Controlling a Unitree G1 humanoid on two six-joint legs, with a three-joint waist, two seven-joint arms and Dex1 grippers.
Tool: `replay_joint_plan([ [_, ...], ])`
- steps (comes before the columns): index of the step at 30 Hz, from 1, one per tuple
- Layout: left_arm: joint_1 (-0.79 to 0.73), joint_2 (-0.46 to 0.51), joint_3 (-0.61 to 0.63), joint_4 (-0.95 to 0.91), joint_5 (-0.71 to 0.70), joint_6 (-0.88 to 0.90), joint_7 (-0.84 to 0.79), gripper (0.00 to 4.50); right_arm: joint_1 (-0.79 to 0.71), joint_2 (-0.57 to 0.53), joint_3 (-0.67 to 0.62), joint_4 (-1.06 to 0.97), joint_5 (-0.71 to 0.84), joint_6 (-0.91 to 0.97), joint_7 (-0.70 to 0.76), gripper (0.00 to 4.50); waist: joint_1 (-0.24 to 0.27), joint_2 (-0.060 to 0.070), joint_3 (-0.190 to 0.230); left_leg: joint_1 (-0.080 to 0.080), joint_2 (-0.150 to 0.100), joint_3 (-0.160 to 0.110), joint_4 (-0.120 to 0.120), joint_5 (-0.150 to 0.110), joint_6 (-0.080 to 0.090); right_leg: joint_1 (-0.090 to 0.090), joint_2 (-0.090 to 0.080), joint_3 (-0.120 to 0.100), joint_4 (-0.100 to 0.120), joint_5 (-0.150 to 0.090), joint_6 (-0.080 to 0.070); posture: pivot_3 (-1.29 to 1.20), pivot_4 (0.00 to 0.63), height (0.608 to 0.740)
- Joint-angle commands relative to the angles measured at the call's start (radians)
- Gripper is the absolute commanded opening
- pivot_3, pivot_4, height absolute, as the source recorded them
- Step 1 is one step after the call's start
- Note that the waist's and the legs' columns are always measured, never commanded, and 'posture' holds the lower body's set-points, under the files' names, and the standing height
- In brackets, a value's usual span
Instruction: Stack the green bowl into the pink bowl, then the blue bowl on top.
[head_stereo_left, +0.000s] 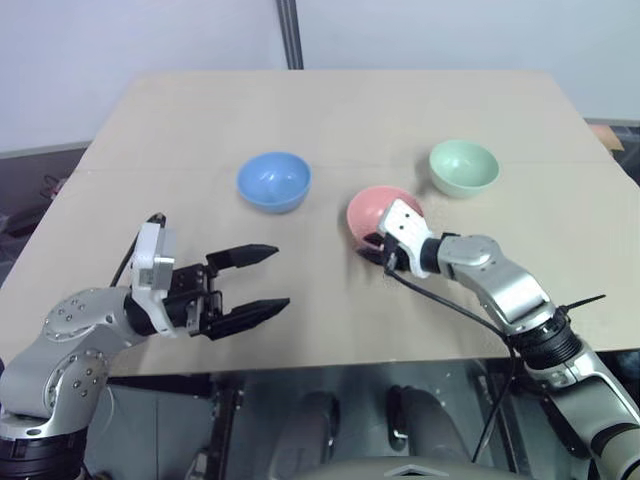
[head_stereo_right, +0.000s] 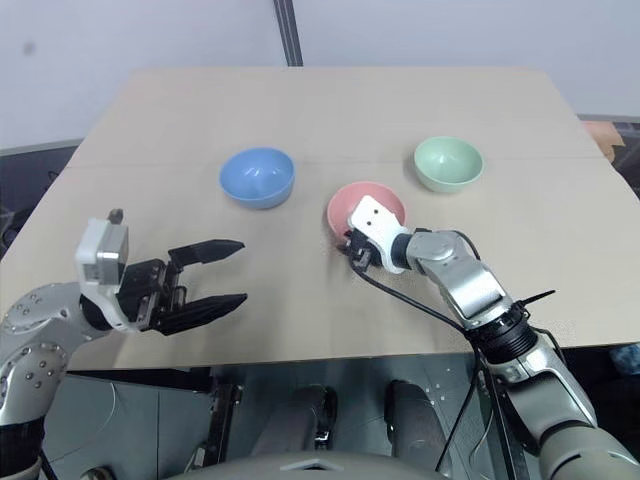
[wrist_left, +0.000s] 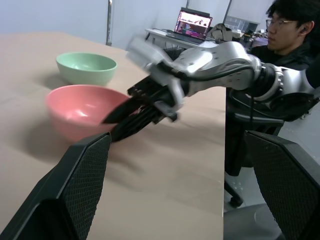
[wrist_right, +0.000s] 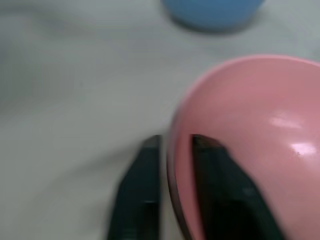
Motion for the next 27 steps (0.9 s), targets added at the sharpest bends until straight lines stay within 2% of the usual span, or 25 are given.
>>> replay_joint_plan([
  [1,0.009,-0.002,0.034,-0.041,-0.021,-0.008,0.010,4.50,-0.029,-0.016,-0.056,-0.106,0.014,0.024,0.019,2.67,-0.002,0.000,0.000,0.000,0.000,0.000,0.000,0.000,0.000,-0.001,0.000,0.001,0.000,0.000,0.000,0.00,0.150,0.740],
  [2,0.013,-0.006,0.034,-0.043,-0.020,-0.011,0.014,4.50,-0.035,-0.024,-0.087,-0.149,0.040,0.059,0.024,3.22,-0.003,0.000,0.000,-0.001,0.000,0.001,0.000,0.000,0.000,-0.002,0.000,0.002,0.000,0.001,0.001,0.00,0.150,0.740],
  [5,0.012,-0.017,0.024,-0.043,-0.009,-0.023,0.027,4.50,-0.062,-0.030,-0.203,-0.229,0.122,0.144,0.023,3.22,-0.003,0.000,0.000,-0.002,0.001,0.002,0.000,-0.001,0.001,-0.003,0.000,0.003,0.000,0.001,0.001,0.00,0.150,0.740],
  [7,0.005,-0.023,0.017,-0.041,-0.008,-0.024,0.031,4.50,-0.099,-0.055,-0.269,-0.210,0.124,0.156,0.006,3.22,-0.003,0.000,0.000,-0.002,0.001,0.002,0.000,-0.001,0.001,-0.003,0.000,0.004,0.000,0.001,0.001,0.00,0.150,0.740],
  [9,-0.012,-0.029,0.001,-0.029,0.000,-0.027,0.033,4.50,-0.142,-0.118,-0.297,-0.073,0.055,0.091,-0.011,3.22,0.000,0.000,0.000,-0.002,0.001,0.003,0.000,-0.001,0.002,-0.003,0.001,0.004,0.000,0.001,0.001,0.00,0.150,0.740],
  [12,-0.036,-0.036,-0.015,-0.013,0.011,-0.029,0.033,4.50,-0.179,-0.174,-0.269,0.165,-0.041,-0.057,-0.016,3.22,0.002,-0.001,-0.001,-0.001,0.000,0.004,0.000,-0.001,0.002,-0.003,0.001,0.003,0.000,0.000,-0.001,0.00,0.150,0.740],
  [15,-0.048,-0.043,-0.022,-0.005,0.013,-0.032,0.029,4.50,-0.230,-0.166,-0.238,0.456,-0.113,-0.231,-0.008,3.22,-0.006,-0.001,0.000,-0.001,0.001,0.007,-0.001,-0.001,0.002,-0.003,0.002,0.006,0.000,0.001,-0.001,0.00,0.150,0.740],
  [18,-0.047,-0.044,-0.017,-0.006,0.013,-0.031,0.024,4.50,-0.288,-0.133,-0.225,0.664,-0.158,-0.342,-0.002,3.22,-0.018,0.000,0.000,-0.001,0.003,0.012,-0.001,-0.001,0.001,-0.006,0.003,0.011,0.000,0.004,0.000,0.00,0.150,0.740],
  [21,-0.039,-0.042,-0.006,-0.017,0.005,-0.025,0.029,4.50,-0.348,-0.105,-0.230,0.802,-0.187,-0.417,-0.003,2.38,-0.026,0.000,0.000,-0.002,0.003,0.014,-0.002,-0.001,0.001,-0.008,0.003,0.013,0.001,0.004,0.001,0.00,0.150,0.740],
  [24,-0.027,-0.042,0.005,-0.032,-0.003,-0.019,0.041,4.50,-0.388,-0.101,-0.229,0.883,-0.222,-0.501,-0.003,0.84,-0.028,0.000,0.001,-0.002,0.004,0.013,-0.002,-0.001,0.002,-0.008,0.003,0.013,0.001,0.004,0.001,0.00,0.150,0.740],
  [26,-0.016,-0.044,0.008,-0.045,-0.005,-0.018,0.048,4.50,-0.403,-0.101,-0.235,0.913,-0.232,-0.531,0.000,0.03,-0.028,0.000,0.001,-0.002,0.003,0.013,-0.002,-0.001,0.002,-0.008,0.003,0.013,0.001,0.004,0.001,0.00,0.150,0.740],
  [27,-0.012,-0.046,0.007,-0.051,-0.006,-0.018,0.052,4.50,-0.409,-0.102,-0.236,0.926,-0.240,-0.547,-0.006,0.03,-0.027,0.000,0.001,-0.002,0.003,0.013,-0.002,-0.001,0.002,-0.008,0.003,0.013,0.001,0.004,0.001,0.00,0.150,0.740],
])
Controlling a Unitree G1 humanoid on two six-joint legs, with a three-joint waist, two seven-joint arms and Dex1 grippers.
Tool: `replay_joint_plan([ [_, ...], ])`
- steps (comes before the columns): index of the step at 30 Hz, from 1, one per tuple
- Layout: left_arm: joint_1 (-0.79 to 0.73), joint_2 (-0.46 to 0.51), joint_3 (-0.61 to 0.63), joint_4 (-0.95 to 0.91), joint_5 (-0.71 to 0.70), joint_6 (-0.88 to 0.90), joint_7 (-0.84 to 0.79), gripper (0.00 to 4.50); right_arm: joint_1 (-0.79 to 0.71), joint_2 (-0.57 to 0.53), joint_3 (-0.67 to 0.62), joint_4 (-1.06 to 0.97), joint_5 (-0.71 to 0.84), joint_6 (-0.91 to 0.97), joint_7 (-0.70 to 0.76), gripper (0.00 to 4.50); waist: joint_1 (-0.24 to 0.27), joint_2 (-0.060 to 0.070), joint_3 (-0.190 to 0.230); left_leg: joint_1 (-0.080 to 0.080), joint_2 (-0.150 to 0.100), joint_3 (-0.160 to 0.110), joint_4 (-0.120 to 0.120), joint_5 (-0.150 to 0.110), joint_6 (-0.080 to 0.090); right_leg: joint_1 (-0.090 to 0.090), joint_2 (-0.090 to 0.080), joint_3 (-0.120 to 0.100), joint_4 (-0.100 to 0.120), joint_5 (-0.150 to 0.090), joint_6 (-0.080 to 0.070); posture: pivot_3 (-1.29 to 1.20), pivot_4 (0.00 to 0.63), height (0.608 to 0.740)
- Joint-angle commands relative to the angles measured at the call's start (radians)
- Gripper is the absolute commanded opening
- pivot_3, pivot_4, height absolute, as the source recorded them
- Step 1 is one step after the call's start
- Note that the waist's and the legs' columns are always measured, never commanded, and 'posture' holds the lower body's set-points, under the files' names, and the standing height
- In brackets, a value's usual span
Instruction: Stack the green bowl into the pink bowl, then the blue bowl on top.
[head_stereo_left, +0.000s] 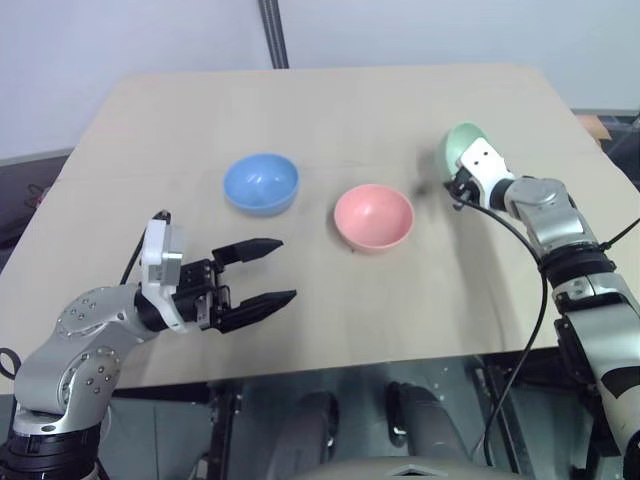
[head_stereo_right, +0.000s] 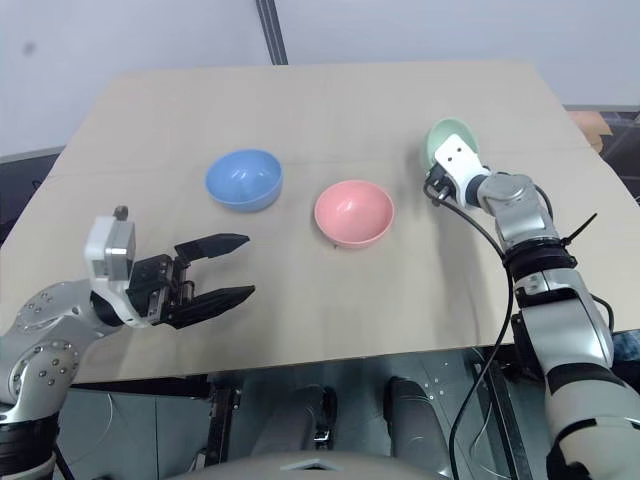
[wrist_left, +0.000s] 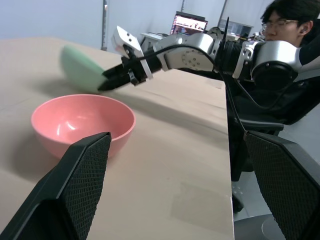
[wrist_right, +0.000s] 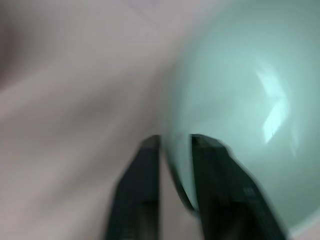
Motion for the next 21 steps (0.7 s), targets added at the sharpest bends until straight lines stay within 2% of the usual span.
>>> replay_joint_plan([
  [1,0.016,-0.003,0.028,-0.055,-0.025,-0.005,0.019,4.50,-0.041,-0.012,-0.014,0.036,-0.035,-0.095,-0.008,0.03,0.001,0.000,0.000,0.000,0.000,0.000,0.000,0.000,0.000,0.000,0.000,0.000,0.000,0.000,0.000,0.00,0.150,0.740],
  [4,0.023,-0.006,0.029,-0.060,-0.025,-0.007,0.028,4.50,-0.037,-0.022,-0.025,-0.006,-0.037,-0.139,0.016,0.03,0.002,0.000,0.000,-0.001,0.000,0.000,0.000,0.000,0.000,0.000,-0.001,0.002,0.000,0.000,0.000,0.00,0.150,0.740],
  [6,0.026,-0.007,0.032,-0.060,-0.026,-0.008,0.032,4.50,0.000,-0.029,-0.044,-0.157,0.029,-0.129,0.118,0.03,0.003,0.001,0.001,0.000,0.000,0.000,0.000,0.000,0.000,0.000,-0.001,0.002,0.000,0.000,0.000,0.00,0.150,0.740],
  [9,0.034,-0.010,0.032,-0.056,-0.021,-0.011,0.034,4.50,0.122,-0.055,-0.042,-0.566,0.212,0.017,0.325,0.03,0.003,0.002,0.001,-0.001,0.000,-0.001,0.000,0.000,0.000,-0.001,-0.001,0.002,0.000,0.000,0.000,0.00,0.150,0.740],
  [10,0.032,-0.012,0.030,-0.054,-0.021,-0.010,0.039,4.50,0.164,-0.067,-0.019,-0.726,0.262,0.099,0.360,0.03,0.003,0.002,0.001,-0.001,0.002,-0.001,-0.001,-0.001,0.000,-0.001,-0.001,0.002,0.000,0.000,0.000,0.00,0.150,0.740],
  [12,0.019,-0.017,0.023,-0.043,-0.011,-0.010,0.054,4.50,0.206,-0.084,0.027,-0.915,0.304,0.238,0.392,0.03,0.008,0.002,0.001,-0.001,0.003,-0.002,-0.001,-0.001,0.000,-0.001,-0.001,0.001,0.001,0.000,0.000,0.00,0.150,0.740],
  [15,-0.021,-0.032,0.016,-0.021,0.012,-0.015,0.097,4.50,0.220,-0.076,0.083,-0.991,0.303,0.353,0.396,0.03,0.017,0.002,0.001,-0.001,0.003,-0.003,0.000,-0.001,-0.001,-0.001,-0.001,0.000,0.001,0.000,0.000,0.00,0.150,0.740],
  [17,-0.043,-0.037,0.013,-0.010,0.028,-0.015,0.117,4.50,0.218,-0.069,0.128,-0.961,0.249,0.342,0.383,0.03,0.023,0.001,0.000,0.001,0.003,-0.003,0.001,-0.001,-0.001,0.001,-0.001,-0.001,0.001,0.001,-0.002,0.00,0.150,0.740],
  [20,-0.055,-0.033,0.006,-0.004,0.048,-0.014,0.128,4.50,0.206,-0.055,0.147,-0.898,0.201,0.321,0.356,1.01,0.023,0.001,0.000,0.001,0.002,-0.003,0.003,-0.001,-0.001,0.001,0.000,-0.003,0.001,0.001,-0.004,0.00,0.150,0.740],
  [21,-0.058,-0.033,0.005,-0.004,0.054,-0.014,0.133,4.50,0.204,-0.056,0.144,-0.888,0.185,0.311,0.344,1.56,0.023,0.001,0.000,0.001,0.001,-0.003,0.003,-0.001,-0.001,0.001,0.001,-0.003,0.001,0.001,-0.004,0.00,0.150,0.740],
])
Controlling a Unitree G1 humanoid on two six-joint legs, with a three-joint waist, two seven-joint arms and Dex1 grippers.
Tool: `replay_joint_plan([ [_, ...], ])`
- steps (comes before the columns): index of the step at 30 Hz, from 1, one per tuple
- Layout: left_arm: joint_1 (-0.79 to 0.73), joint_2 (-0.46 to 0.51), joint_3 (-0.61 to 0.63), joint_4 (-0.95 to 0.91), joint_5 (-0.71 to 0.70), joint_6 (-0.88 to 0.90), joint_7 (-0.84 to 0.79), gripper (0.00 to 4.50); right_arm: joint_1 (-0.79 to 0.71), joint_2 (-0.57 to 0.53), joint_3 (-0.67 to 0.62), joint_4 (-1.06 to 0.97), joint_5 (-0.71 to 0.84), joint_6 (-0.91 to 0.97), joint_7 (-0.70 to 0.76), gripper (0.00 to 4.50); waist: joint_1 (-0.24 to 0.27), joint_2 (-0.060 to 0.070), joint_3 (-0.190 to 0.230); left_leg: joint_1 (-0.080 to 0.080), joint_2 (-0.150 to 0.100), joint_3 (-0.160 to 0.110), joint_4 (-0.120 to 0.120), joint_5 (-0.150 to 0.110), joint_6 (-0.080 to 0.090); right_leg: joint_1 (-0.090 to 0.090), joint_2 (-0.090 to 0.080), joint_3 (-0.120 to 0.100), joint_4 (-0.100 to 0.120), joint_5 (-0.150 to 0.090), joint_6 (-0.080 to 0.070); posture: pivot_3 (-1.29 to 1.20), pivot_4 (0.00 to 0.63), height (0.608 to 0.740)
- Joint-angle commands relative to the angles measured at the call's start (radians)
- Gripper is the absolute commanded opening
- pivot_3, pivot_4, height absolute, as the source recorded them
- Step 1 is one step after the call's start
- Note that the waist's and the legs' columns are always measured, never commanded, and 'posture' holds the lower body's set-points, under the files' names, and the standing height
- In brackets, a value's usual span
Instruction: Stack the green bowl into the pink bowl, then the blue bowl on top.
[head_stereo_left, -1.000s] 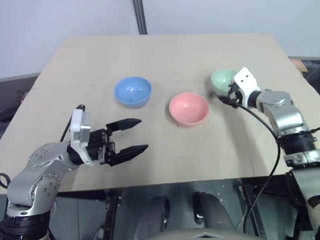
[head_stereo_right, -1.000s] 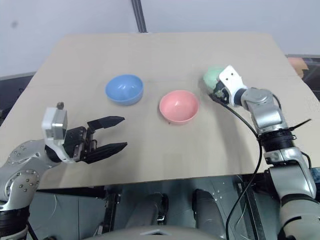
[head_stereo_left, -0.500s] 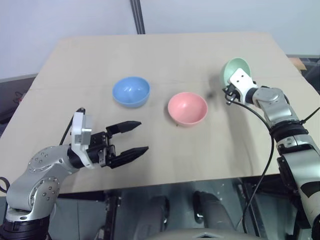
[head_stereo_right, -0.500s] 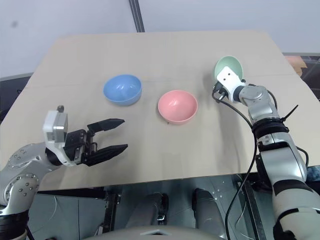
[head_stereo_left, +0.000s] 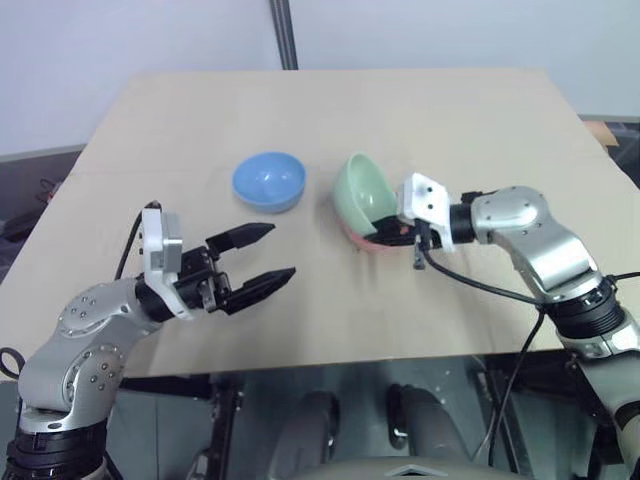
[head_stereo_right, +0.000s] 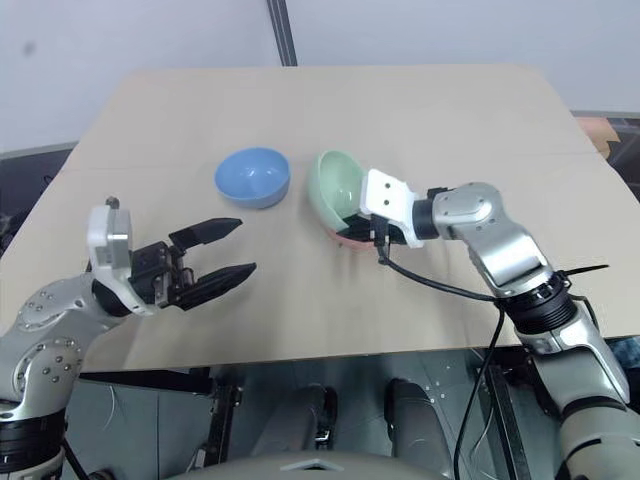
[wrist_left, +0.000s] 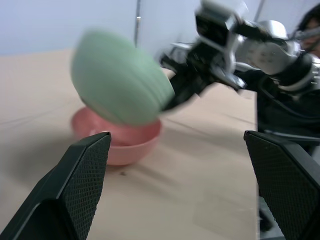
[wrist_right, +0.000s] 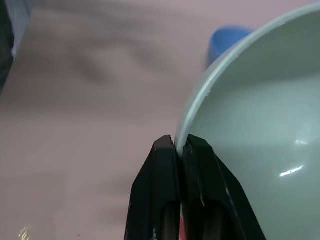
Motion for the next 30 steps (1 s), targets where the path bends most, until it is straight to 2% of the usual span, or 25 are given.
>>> replay_joint_plan([
  [1,-0.018,0.001,0.000,-0.009,0.015,-0.014,0.025,4.50,-0.020,0.001,-0.036,0.021,-0.051,-0.027,-0.061,1.96,-0.001,0.000,0.000,0.000,0.000,0.001,0.000,0.000,0.000,0.000,0.000,0.000,0.000,0.000,0.000,0.00,0.150,0.740],
  [5,-0.042,-0.017,0.001,-0.010,0.050,-0.013,0.107,4.50,-0.005,-0.011,-0.113,-0.034,-0.051,0.007,-0.125,3.82,-0.001,0.000,0.000,-0.002,0.000,0.001,-0.001,0.003,-0.005,-0.002,-0.001,0.001,0.000,0.002,0.003,0.00,0.150,0.740],
  [8,-0.086,-0.024,-0.022,-0.008,0.162,-0.002,0.253,4.50,0.028,-0.011,-0.201,-0.129,0.013,0.089,-0.164,3.82,0.003,0.000,0.000,-0.002,0.000,0.000,-0.002,0.003,-0.005,-0.002,-0.002,0.001,-0.001,0.002,0.003,0.00,0.150,0.740],
  [13,-0.254,0.061,-0.134,0.053,0.431,0.101,0.472,4.50,0.139,0.036,-0.375,-0.305,0.179,0.211,-0.234,3.82,0.015,-0.001,0.000,-0.002,-0.001,-0.002,-0.002,0.000,0.000,-0.001,-0.001,0.001,-0.001,0.002,0.003,0.00,0.150,0.740],
  [15,-0.377,0.160,-0.270,0.113,0.560,0.146,0.442,4.50,0.207,0.030,-0.414,-0.372,0.209,0.217,-0.246,3.82,0.022,-0.001,0.000,-0.002,-0.001,-0.001,-0.002,0.000,0.000,-0.001,0.000,0.001,-0.001,0.002,0.003,0.00,0.150,0.740],
  [17,-0.475,0.206,-0.372,0.196,0.651,0.083,0.375,4.50,0.261,0.025,-0.433,-0.420,0.223,0.218,-0.267,3.82,0.026,-0.002,0.000,-0.003,-0.001,-0.004,-0.001,0.000,0.000,0.000,0.002,-0.001,-0.001,0.002,0.003,0.00,0.150,0.740],
  [20,-0.586,0.198,-0.462,0.332,0.723,0.046,0.331,4.50,0.320,0.030,-0.446,-0.478,0.239,0.212,-0.307,3.82,0.018,-0.001,0.000,-0.001,-0.002,0.001,-0.001,0.000,0.000,0.000,0.002,0.001,-0.001,0.002,0.004,0.00,0.150,0.740],
  [25,-0.684,0.163,-0.600,0.504,0.833,-0.070,0.215,4.50,0.373,0.022,-0.447,-0.529,0.240,0.195,-0.352,3.82,0.008,-0.002,0.000,-0.001,0.000,0.003,-0.002,0.000,0.000,-0.002,0.004,0.003,-0.001,0.002,0.004,0.00,0.150,0.740],
  [27,-0.705,0.146,-0.627,0.546,0.859,-0.106,0.178,3.95,0.381,0.016,-0.452,-0.540,0.243,0.197,-0.367,3.85,0.005,-0.002,0.000,-0.002,0.000,0.003,-0.001,0.000,0.000,-0.002,0.004,0.003,0.000,0.002,0.004,0.00,0.150,0.740],
  [30,-0.740,0.110,-0.654,0.611,0.892,-0.141,0.149,2.67,0.393,0.005,-0.461,-0.555,0.247,0.200,-0.384,3.85,0.005,-0.002,0.000,-0.002,0.000,0.003,-0.001,0.000,0.000,-0.002,0.003,0.003,-0.001,0.002,0.004,0.00,0.150,0.740],
])
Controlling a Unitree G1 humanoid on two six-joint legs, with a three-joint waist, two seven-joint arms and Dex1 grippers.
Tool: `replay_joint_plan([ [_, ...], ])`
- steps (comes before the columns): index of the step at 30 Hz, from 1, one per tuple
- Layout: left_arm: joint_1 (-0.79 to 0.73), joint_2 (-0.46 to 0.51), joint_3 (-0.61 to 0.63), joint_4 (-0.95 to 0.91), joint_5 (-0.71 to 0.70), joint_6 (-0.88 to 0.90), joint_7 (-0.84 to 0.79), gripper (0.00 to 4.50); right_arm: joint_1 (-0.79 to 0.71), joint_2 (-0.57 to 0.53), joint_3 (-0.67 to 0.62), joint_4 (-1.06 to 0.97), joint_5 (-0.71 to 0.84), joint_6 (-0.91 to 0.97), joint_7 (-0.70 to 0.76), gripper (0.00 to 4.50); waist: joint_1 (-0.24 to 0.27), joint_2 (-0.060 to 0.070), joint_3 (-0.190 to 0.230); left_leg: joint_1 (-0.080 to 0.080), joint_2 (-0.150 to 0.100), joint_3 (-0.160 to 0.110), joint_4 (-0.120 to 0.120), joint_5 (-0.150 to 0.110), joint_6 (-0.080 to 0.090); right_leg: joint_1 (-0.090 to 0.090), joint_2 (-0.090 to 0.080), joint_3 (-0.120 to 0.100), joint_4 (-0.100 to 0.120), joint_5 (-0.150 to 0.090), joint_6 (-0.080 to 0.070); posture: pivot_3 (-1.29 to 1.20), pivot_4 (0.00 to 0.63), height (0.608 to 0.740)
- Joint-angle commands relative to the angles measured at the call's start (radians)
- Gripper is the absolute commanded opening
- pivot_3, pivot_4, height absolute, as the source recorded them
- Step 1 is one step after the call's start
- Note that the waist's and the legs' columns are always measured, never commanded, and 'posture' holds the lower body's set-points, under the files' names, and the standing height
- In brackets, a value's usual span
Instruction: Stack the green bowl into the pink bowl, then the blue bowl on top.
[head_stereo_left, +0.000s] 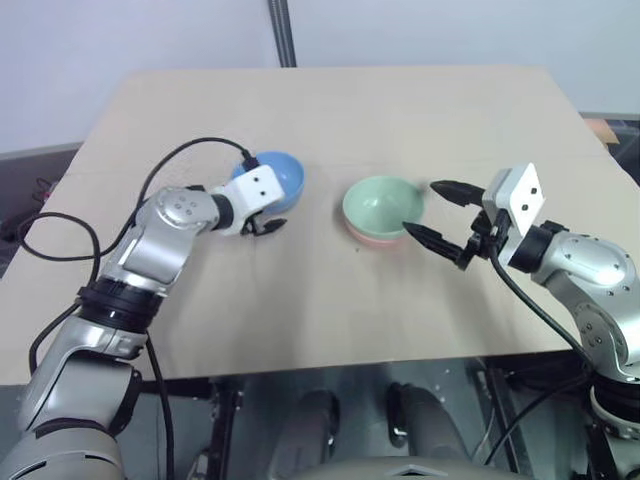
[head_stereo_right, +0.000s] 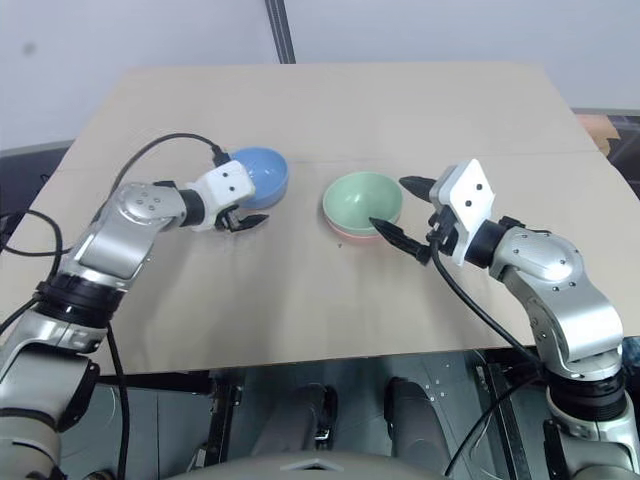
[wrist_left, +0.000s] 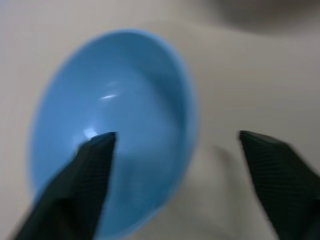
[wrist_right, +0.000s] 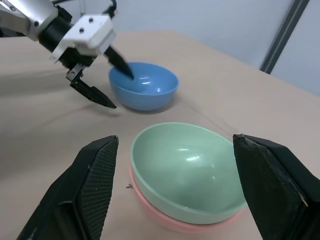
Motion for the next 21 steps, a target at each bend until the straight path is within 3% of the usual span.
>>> replay_joint_plan([
  [1,-0.062,-0.030,-0.005,0.060,0.048,-0.058,-0.033,2.08,0.009,-0.019,-0.042,-0.057,0.018,-0.012,-0.029,3.85,0.001,0.000,0.000,0.000,0.000,0.000,0.000,0.000,0.000,0.000,0.000,0.000,0.000,0.000,0.000,0.00,0.150,0.740],
  [5,-0.095,-0.074,0.008,0.108,0.051,-0.086,-0.066,0.16,0.033,-0.036,-0.044,-0.068,0.011,-0.016,-0.049,3.85,0.001,0.000,0.000,0.000,0.000,0.000,0.001,0.000,0.000,0.000,0.000,0.000,0.000,0.000,0.000,0.00,0.150,0.740],
  [6,-0.097,-0.082,0.022,0.090,0.039,-0.086,-0.077,0.04,0.037,-0.039,-0.045,-0.070,0.012,-0.018,-0.054,3.85,0.001,0.000,0.000,0.000,0.000,0.000,0.001,0.000,0.000,0.000,0.000,0.000,0.000,0.000,0.000,0.00,0.150,0.740],
  [15,-0.059,-0.120,0.133,-0.284,-0.220,-0.091,-0.267,0.04,0.039,-0.044,-0.055,-0.047,0.004,-0.034,-0.092,3.85,-0.004,-0.001,0.000,-0.001,0.000,0.000,0.001,0.000,0.000,0.000,-0.001,0.000,0.000,0.000,0.000,0.00,0.150,0.740],
  [21,-0.074,-0.151,0.061,-0.307,-0.205,-0.148,-0.343,0.04,0.041,-0.050,-0.058,-0.032,-0.003,-0.047,-0.102,3.85,-0.005,-0.001,0.000,0.001,0.000,0.000,0.002,0.000,0.000,0.001,0.000,0.000,0.002,0.000,0.000,0.00,0.150,0.740],
])
